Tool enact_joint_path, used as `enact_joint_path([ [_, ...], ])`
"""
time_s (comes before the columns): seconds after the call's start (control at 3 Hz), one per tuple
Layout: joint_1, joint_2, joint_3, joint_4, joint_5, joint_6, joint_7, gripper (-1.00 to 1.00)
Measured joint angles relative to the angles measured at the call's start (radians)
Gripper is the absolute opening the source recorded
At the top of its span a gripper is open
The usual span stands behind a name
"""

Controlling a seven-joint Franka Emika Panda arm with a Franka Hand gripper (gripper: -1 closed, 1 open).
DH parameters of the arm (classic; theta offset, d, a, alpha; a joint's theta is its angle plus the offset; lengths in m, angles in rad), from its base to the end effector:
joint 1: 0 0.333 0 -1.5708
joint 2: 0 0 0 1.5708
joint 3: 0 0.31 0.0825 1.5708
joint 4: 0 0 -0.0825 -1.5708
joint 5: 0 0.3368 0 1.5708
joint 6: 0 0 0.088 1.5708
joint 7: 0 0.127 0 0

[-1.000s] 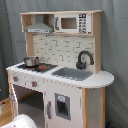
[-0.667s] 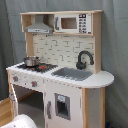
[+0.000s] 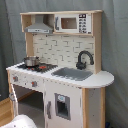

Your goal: Play with the kitchen

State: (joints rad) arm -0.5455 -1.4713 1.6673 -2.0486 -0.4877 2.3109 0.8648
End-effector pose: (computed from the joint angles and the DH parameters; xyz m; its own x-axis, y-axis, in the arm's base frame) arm 0.1639 0.5303 0.3104 0.0788 0.8980 0.4329 -0.2860 -0.3956 0.8727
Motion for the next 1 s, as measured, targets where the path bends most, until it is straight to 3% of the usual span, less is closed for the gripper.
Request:
enact_joint_path([
  [1.0,0.058,0.036,-0.091,-0.008,0.006,-0.036,-0.315,1.0],
])
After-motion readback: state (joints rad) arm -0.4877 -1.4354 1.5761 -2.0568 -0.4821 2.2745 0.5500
